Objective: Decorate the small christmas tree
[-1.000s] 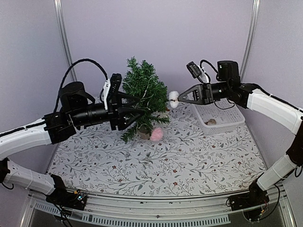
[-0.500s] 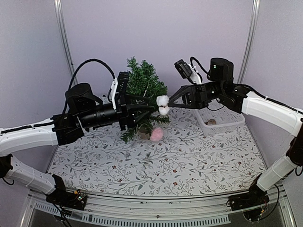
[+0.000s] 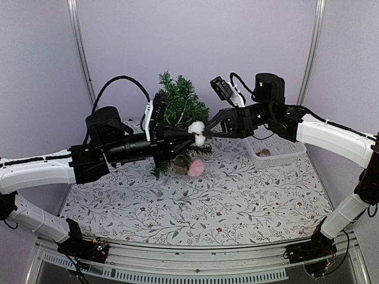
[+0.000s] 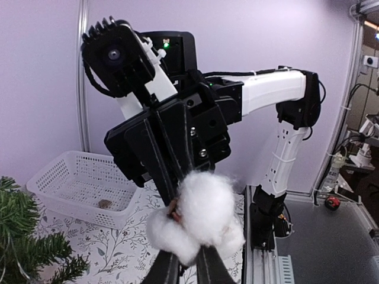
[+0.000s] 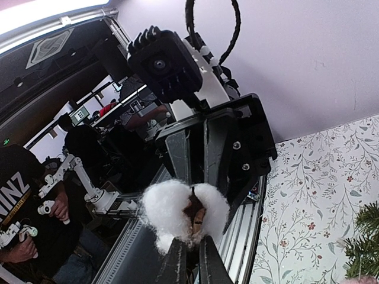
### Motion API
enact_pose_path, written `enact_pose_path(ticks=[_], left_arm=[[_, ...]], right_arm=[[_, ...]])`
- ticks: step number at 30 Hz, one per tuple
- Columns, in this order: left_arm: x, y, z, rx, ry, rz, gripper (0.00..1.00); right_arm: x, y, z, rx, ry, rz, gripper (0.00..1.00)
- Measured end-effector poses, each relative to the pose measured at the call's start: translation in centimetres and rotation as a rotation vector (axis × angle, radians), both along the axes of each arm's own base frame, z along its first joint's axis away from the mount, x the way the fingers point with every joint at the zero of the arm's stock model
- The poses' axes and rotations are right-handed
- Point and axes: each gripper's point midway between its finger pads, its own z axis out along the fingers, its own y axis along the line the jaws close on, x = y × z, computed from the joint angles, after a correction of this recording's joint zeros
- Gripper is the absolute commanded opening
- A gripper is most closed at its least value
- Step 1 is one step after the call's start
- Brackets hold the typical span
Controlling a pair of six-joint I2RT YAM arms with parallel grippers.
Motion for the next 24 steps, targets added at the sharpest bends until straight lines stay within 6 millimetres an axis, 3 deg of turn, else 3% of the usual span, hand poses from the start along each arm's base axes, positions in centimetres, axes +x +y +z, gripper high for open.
enact_pose_path(ticks=[2,7,9,13,18,24], left_arm=[[0.0,0.0,0.1,-0.001,0.002,0.002,0.00],[0.2,1.0,0.6,-0.011,0.004,0.046,0.00],[0.2,2.1,1.2,-0.019,0.003,0.082,0.00],[0.5,5.4,2.3,-0.040,0.017,0.185,0.00],[3.0,10.1,3.0,-0.056,0.074,0.364,0.00],[8.1,13.9,-0.1,0.015,0.213,0.556,0.00]], right_arm=[[0.0,0.0,0.0,0.002,-0.002,0.003,0.20],[0.0,0.2,0.0,-0.002,0.000,-0.003,0.62],[0.5,0.1,-0.1,-0.009,0.010,-0.019,0.78],[2.5,-0.4,-0.2,-0.019,0.024,-0.092,0.97],[6.5,-1.8,-0.3,-0.024,0.024,-0.237,0.99],[9.4,-3.1,-0.4,-0.028,0.018,-0.362,0.99]])
